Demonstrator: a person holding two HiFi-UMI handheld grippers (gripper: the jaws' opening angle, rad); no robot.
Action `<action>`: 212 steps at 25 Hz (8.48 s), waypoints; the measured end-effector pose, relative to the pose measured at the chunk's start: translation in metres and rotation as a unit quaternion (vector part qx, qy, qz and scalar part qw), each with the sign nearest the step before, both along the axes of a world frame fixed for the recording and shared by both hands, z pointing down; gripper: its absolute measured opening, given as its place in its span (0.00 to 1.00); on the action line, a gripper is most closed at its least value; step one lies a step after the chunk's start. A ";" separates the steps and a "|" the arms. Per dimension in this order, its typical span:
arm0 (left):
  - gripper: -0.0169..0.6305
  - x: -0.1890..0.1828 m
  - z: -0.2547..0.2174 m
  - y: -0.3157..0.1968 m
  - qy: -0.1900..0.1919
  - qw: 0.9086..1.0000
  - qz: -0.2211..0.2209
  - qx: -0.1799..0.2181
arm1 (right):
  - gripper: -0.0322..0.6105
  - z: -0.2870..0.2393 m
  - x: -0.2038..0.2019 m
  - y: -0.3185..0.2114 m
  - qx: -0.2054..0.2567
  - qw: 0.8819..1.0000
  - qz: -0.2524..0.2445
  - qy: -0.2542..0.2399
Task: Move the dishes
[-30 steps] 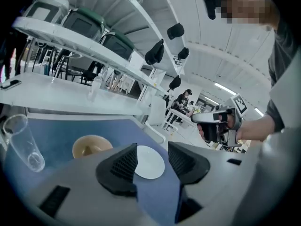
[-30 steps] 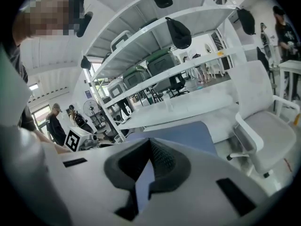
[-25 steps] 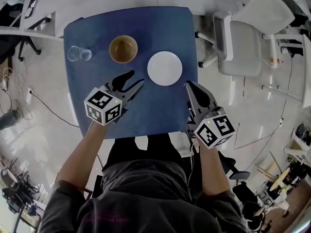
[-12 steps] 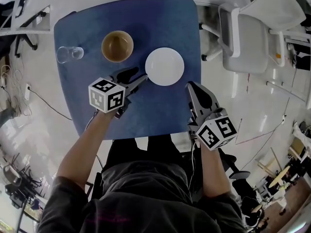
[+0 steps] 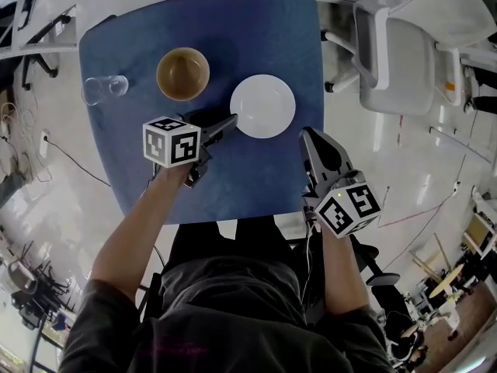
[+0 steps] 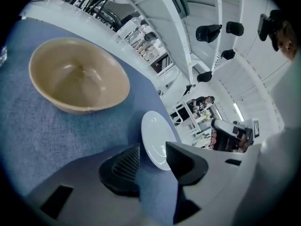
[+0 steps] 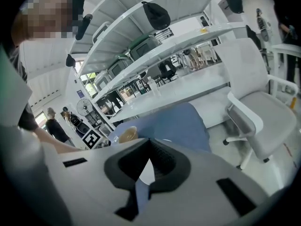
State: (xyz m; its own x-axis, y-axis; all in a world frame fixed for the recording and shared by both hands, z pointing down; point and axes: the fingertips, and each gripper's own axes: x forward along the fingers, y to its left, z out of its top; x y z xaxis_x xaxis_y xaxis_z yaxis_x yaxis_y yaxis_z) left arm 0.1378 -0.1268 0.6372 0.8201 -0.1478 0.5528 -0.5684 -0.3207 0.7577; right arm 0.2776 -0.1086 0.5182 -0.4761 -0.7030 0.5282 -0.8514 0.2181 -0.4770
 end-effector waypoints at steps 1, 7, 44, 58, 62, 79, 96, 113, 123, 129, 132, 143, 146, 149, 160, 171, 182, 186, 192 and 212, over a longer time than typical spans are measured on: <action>0.29 0.001 0.001 0.000 0.001 1.000 -0.001 -0.006 | 0.05 0.003 0.002 -0.001 -0.001 1.000 0.000 0.000; 0.26 0.004 0.008 0.002 0.002 0.998 -0.007 -0.057 | 0.05 0.013 0.004 -0.006 -0.007 1.000 0.005 -0.005; 0.04 0.032 -0.003 -0.001 0.122 0.979 -0.020 -0.163 | 0.05 0.058 0.032 -0.003 -0.058 0.998 0.019 -0.015; 0.03 0.016 -0.023 0.011 0.177 0.965 -0.064 -0.182 | 0.05 0.044 0.024 0.011 -0.049 0.998 0.023 -0.014; 0.04 0.009 -0.030 0.014 0.180 0.967 -0.060 -0.171 | 0.05 0.036 0.017 0.011 -0.041 0.999 0.022 -0.011; 0.04 -0.087 -0.065 0.057 0.196 0.965 -0.107 -0.140 | 0.05 -0.005 -0.060 0.037 0.004 1.000 -0.004 0.003; 0.04 -0.168 -0.079 0.126 0.200 0.967 -0.108 -0.112 | 0.05 -0.046 -0.128 0.107 0.039 0.999 0.007 0.019; 0.04 -0.172 -0.043 0.200 0.204 0.950 -0.197 -0.129 | 0.05 -0.026 -0.127 0.176 0.036 0.998 -0.048 0.011; 0.04 -0.179 -0.016 0.211 0.178 0.955 -0.203 -0.125 | 0.05 -0.017 -0.119 0.195 0.025 0.998 -0.048 0.018; 0.04 -0.181 -0.003 0.213 0.176 0.951 -0.211 -0.141 | 0.05 -0.010 -0.118 0.202 0.019 0.999 -0.044 0.020; 0.04 -0.182 0.003 0.214 0.173 0.948 -0.218 -0.153 | 0.05 -0.008 -0.118 0.203 0.017 0.999 -0.044 0.020; 0.05 -0.184 0.014 0.215 0.137 0.941 -0.245 -0.191 | 0.05 -0.010 -0.118 0.204 0.017 0.999 -0.046 0.019; 0.05 -0.183 0.016 0.215 0.119 0.942 -0.245 -0.194 | 0.05 -0.012 -0.116 0.201 0.019 0.999 -0.046 0.018; 0.06 -0.183 0.017 0.215 0.106 0.945 -0.242 -0.195 | 0.05 -0.014 -0.116 0.196 0.020 0.999 -0.044 0.017; 0.16 -0.186 0.008 0.217 0.078 0.951 -0.240 -0.180 | 0.05 -0.029 -0.108 0.185 0.034 0.998 -0.043 0.011; 0.20 -0.181 -0.080 0.198 0.022 0.982 -0.187 -0.013 | 0.05 -0.082 -0.095 0.192 0.088 0.995 -0.052 -0.003; 0.19 -0.164 -0.229 0.202 -0.002 0.971 -0.157 0.178 | 0.05 -0.165 -0.097 0.205 0.155 0.985 -0.067 -0.018; 0.18 -0.160 -0.274 0.210 -0.005 0.961 -0.144 0.235 | 0.05 -0.186 -0.099 0.215 0.168 0.983 -0.068 -0.017; 0.16 -0.167 -0.327 0.221 -0.007 0.942 -0.127 0.309 | 0.05 -0.212 -0.113 0.230 0.181 0.981 -0.065 -0.011; 0.12 -0.241 -0.437 0.247 -0.014 0.871 -0.090 0.483 | 0.05 -0.289 -0.200 0.251 0.237 0.970 -0.042 0.002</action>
State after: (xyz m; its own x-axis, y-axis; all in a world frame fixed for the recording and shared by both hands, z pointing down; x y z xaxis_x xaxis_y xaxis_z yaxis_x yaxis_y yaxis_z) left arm -0.1035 0.1201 0.1997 0.7243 -0.6792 0.1187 -0.6888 -0.7048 0.1699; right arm 0.0778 0.1424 0.2292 -0.5418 -0.8259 0.1561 -0.8221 0.4821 -0.3029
